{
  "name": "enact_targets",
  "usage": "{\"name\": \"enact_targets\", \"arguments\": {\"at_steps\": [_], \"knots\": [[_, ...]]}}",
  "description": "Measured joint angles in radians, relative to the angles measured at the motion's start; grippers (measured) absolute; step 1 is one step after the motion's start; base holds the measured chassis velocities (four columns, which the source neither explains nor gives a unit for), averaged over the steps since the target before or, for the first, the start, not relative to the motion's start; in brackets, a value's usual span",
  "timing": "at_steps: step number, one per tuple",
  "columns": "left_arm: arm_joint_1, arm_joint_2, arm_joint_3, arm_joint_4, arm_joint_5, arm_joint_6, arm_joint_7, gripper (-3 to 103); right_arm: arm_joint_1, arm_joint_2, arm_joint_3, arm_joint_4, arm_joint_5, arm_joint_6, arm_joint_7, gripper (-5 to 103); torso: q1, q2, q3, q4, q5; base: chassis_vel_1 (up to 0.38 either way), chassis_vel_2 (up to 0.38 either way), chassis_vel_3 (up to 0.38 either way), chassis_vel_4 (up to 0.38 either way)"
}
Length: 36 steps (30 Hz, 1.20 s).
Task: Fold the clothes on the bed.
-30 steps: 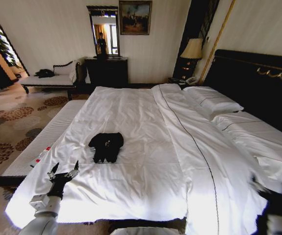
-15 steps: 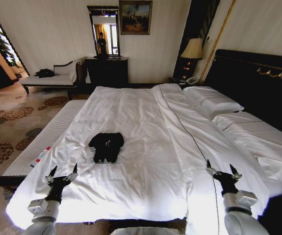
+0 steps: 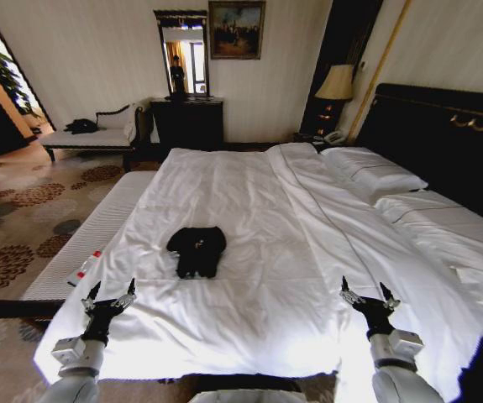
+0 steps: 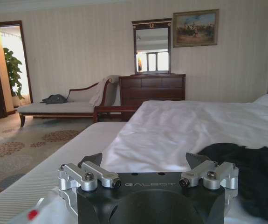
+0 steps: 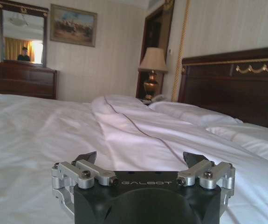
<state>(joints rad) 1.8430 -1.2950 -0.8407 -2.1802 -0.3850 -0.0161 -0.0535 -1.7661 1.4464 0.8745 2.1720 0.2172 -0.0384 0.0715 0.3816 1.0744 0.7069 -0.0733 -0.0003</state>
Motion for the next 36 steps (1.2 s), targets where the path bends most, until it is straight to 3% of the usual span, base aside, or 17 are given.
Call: {"name": "enact_targets", "arguments": {"at_steps": [11,21,36], "knots": [[0.0,0.001,0.001,-0.003,0.0,-0.001,-0.001,100,-0.011,0.006,-0.021,0.003,0.009,0.033,-0.015,100,0.0,0.0,0.0,0.0,-0.0001,0.131,0.127,-0.138,-0.138],[-0.001,-0.001,-0.004,-0.003,-0.003,-0.001,-0.001,100,-0.029,0.016,-0.038,-0.001,0.007,0.089,-0.097,100,0.0,0.0,0.0,0.0,0.0003,-0.003,0.0,0.006,0.001],[0.0,-0.004,-0.007,-0.005,-0.005,-0.001,-0.001,100,-0.032,0.016,-0.041,-0.005,-0.001,0.095,-0.104,100,0.0,0.0,0.0,0.0,0.0003,-0.03,0.042,0.036,-0.049]]}}
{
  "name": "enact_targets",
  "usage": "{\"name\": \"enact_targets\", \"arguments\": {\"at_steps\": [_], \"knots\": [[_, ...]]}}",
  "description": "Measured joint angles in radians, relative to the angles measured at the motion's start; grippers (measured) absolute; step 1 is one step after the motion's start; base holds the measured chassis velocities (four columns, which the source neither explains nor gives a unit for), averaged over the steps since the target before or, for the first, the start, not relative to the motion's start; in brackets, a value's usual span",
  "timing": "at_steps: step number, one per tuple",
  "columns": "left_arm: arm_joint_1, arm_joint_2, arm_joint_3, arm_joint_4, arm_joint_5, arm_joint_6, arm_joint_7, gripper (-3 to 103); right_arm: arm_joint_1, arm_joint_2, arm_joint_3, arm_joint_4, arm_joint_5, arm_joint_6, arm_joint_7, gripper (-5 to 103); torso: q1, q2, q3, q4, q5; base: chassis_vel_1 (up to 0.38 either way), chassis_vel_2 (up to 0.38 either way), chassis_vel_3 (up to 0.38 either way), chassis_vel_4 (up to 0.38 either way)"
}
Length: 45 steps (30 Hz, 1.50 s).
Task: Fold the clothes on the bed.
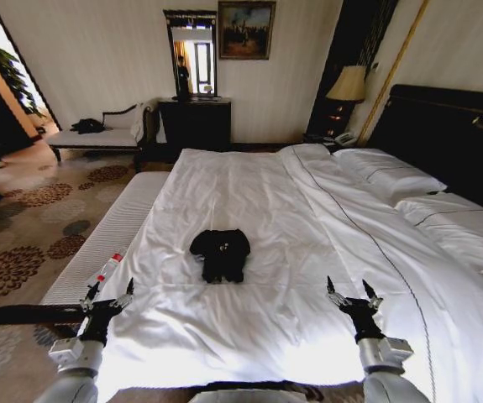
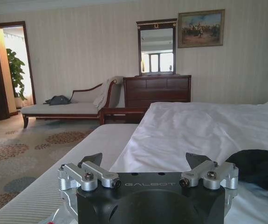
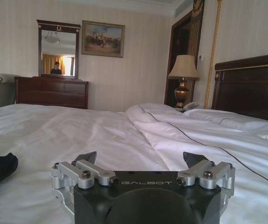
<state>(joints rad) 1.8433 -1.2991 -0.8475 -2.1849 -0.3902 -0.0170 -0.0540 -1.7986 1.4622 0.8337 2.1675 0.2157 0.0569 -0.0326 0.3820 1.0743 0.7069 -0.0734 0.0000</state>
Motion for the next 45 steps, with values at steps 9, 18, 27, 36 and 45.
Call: {"name": "enact_targets", "arguments": {"at_steps": [9,18,27,36,45], "knots": [[-0.004,0.005,0.002,0.0,0.001,0.004,0.0,100,-0.001,-0.006,-0.005,0.0,0.003,-0.002,0.002,100,-0.001,0.0,0.0,0.0,-0.0001,0.0,0.0,0.0,0.0],[-0.009,0.017,0.005,0.004,0.001,0.017,0.0,100,0.014,-0.017,-0.028,-0.001,0.018,-0.013,0.041,100,0.0,0.0,0.0,0.0,0.0,-0.041,0.038,0.045,-0.027],[-0.033,0.06,0.019,0.018,-0.014,0.053,0.0,100,0.065,-0.146,-0.067,0.029,0.224,-0.148,0.068,100,-0.001,0.0,0.0,0.0001,0.0,0.0,0.0,0.0,0.0],[-0.117,0.137,0.031,0.044,-0.075,0.107,-0.021,100,0.212,-0.416,-0.112,0.021,0.468,-0.285,0.109,100,0.0,0.0,0.0,0.0,0.0,0.0,0.0,0.0,0.0],[-0.226,0.262,0.217,0.093,-0.107,0.139,-0.037,100,0.393,-0.623,-0.166,-0.071,0.834,-0.457,0.143,100,0.0,0.0,0.0,-0.0007,-0.0003,0.0,0.0,0.0,0.0]]}}
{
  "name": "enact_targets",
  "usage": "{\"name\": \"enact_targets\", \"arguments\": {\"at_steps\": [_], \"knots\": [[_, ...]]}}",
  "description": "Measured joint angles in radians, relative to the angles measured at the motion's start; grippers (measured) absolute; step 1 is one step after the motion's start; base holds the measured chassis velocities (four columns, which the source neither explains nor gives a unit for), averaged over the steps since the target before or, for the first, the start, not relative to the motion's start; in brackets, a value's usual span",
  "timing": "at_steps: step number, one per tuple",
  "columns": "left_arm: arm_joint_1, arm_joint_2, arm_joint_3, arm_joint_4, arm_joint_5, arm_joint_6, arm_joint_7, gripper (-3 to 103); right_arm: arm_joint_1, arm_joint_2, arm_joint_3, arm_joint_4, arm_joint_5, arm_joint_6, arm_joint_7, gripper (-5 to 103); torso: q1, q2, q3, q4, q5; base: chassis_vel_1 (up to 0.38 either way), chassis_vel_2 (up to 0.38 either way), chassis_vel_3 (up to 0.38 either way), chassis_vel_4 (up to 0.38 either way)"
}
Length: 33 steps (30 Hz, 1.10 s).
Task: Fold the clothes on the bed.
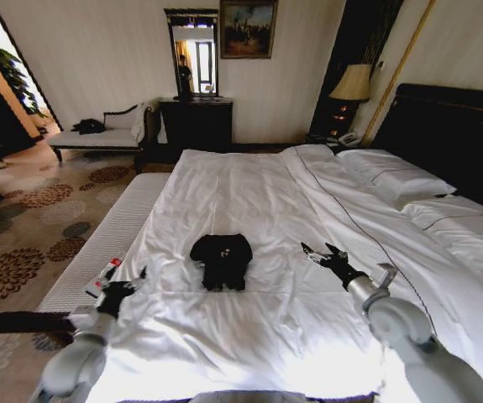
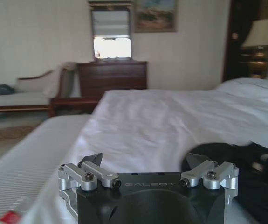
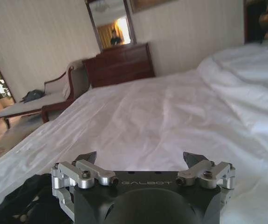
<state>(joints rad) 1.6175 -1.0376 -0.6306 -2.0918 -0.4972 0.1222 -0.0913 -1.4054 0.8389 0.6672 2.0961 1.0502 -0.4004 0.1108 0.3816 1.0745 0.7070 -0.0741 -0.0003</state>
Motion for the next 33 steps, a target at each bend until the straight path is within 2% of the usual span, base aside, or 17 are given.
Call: {"name": "enact_targets", "arguments": {"at_steps": [1,3,6,7,8,11,12,16,20,22,26,33], "knots": [[0.0,0.0,0.0,0.0,0.0,0.0,0.0,100,0.0,0.0,0.0,0.0,0.0,0.0,0.0,100,0.0,0.0,0.0,0.0,0.0,0.0,0.0,0.0,0.0],[-0.014,0.009,0.028,0.007,0.001,0.002,-0.002,100,0.066,-0.022,-0.048,-0.037,0.063,-0.036,0.002,100,0.0,0.0,0.0,0.0006,0.0006,0.0,0.0,0.0,0.0],[-0.024,0.004,0.05,0.013,0.001,0.009,-0.01,100,0.245,-0.042,-0.175,-0.138,0.172,-0.078,0.018,100,0.0,0.0,0.0,0.0009,0.0004,0.0,0.0,0.0,0.0],[-0.024,0.004,0.05,0.013,0.001,0.009,-0.01,100,0.245,-0.042,-0.175,-0.138,0.172,-0.078,0.018,100,0.0,0.0,0.0,0.0009,0.0004,0.0,0.0,0.0,0.0],[-0.023,-0.001,0.055,0.017,0.001,0.011,-0.013,100,0.333,-0.04,-0.243,-0.192,0.215,-0.094,0.026,100,0.0,0.0,0.0,0.0012,0.0002,0.0,0.0,0.0,0.0],[-0.013,-0.004,0.051,0.022,0.003,0.012,-0.014,100,0.461,-0.021,-0.368,-0.284,0.251,-0.106,0.028,100,0.0,0.0,0.0,0.0011,0.0002,0.0,0.0,0.0,0.0],[-0.013,-0.004,0.051,0.022,0.003,0.012,-0.014,100,0.461,-0.021,-0.368,-0.284,0.251,-0.106,0.028,100,0.0,0.0,0.0,0.0011,0.0002,0.0,0.0,0.0,0.0],[0.013,-0.01,0.006,0.02,0.0,0.008,-0.005,100,0.592,0.019,-0.509,-0.402,0.265,-0.12,0.028,100,0.0,0.0,0.0,0.0007,0.0003,0.0,0.0,0.0,0.0],[0.046,-0.02,-0.029,0.016,0.0,-0.003,0.007,100,0.683,0.057,-0.588,-0.494,0.263,-0.129,0.024,100,0.0,0.0,0.0,0.0006,0.0,0.0,0.0,0.0,0.0],[0.055,-0.023,-0.036,0.015,0.001,-0.005,0.009,100,0.702,0.066,-0.602,-0.513,0.264,-0.133,0.023,100,0.0,0.0,0.0,0.0006,0.0,0.0,0.0,0.0,0.0],[0.101,-0.035,-0.067,-0.002,0.008,-0.011,0.014,100,0.784,0.134,-0.667,-0.628,0.256,-0.142,0.009,100,0.0,0.0,0.0,0.0008,0.0,0.0,0.0,0.0,0.0],[0.13,-0.038,-0.097,-0.023,0.009,-0.012,0.014,100,0.816,0.204,-0.693,-0.715,0.239,-0.143,-0.007,100,0.0,0.0,0.0,0.0006,0.0002,0.0,0.0,0.0,0.0]]}}
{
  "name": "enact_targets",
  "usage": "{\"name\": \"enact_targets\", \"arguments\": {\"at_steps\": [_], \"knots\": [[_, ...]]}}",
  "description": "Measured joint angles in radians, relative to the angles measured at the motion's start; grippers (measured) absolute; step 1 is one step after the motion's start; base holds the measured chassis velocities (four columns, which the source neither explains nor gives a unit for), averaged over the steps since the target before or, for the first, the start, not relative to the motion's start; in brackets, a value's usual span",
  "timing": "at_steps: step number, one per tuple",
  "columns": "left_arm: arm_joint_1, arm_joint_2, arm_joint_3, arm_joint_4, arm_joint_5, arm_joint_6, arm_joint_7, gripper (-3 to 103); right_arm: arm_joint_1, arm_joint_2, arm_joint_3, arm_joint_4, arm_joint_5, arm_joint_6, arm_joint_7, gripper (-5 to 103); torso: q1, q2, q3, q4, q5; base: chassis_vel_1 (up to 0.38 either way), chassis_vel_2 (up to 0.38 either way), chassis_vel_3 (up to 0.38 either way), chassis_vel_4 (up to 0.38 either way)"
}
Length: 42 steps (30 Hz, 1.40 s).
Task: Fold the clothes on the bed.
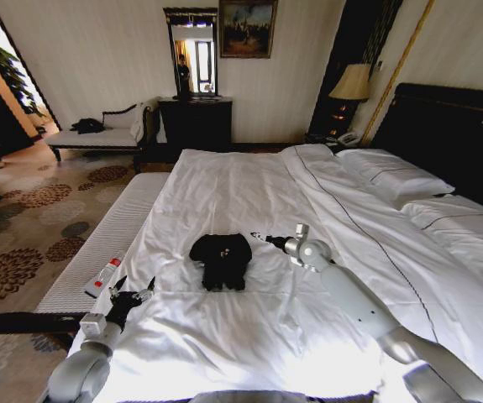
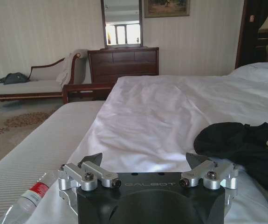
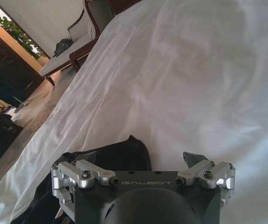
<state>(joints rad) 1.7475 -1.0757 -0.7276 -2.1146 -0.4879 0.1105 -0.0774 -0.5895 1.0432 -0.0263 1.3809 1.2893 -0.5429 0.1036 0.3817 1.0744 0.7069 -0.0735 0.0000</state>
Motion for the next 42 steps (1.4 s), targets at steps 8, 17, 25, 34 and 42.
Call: {"name": "enact_targets", "arguments": {"at_steps": [8,17,25,34,42], "knots": [[0.024,-0.003,-0.013,-0.013,0.002,-0.001,0.0,100,0.021,0.093,-0.016,-0.086,-0.014,-0.001,-0.017,100,0.0,0.0,0.0,0.0002,0.0,0.0,0.0,0.0,0.0],[0.024,-0.003,-0.018,-0.017,0.003,-0.002,-0.003,100,0.036,0.133,-0.024,-0.167,-0.034,0.0,-0.037,93,0.0,0.0,0.0,0.0,0.0,0.0,0.0,0.0,0.0],[0.032,-0.005,-0.021,-0.016,0.014,-0.009,-0.005,100,0.046,0.137,-0.01,-0.223,-0.042,0.001,-0.056,91,0.0,0.0,0.0,0.0001,0.0,0.0,0.0,0.0,0.0],[0.033,-0.008,-0.019,-0.03,0.019,-0.009,-0.008,100,0.046,0.152,-0.012,-0.227,-0.044,0.005,-0.059,62,0.0,0.0,0.0,0.0,0.0001,0.0,0.0,0.0,0.0],[0.051,-0.016,-0.026,-0.049,0.038,-0.013,-0.008,100,0.049,0.156,-0.02,-0.221,-0.046,0.012,-0.055,36,0.0,0.0,0.0,0.0002,0.0,0.0,0.0,0.0,0.0]]}}
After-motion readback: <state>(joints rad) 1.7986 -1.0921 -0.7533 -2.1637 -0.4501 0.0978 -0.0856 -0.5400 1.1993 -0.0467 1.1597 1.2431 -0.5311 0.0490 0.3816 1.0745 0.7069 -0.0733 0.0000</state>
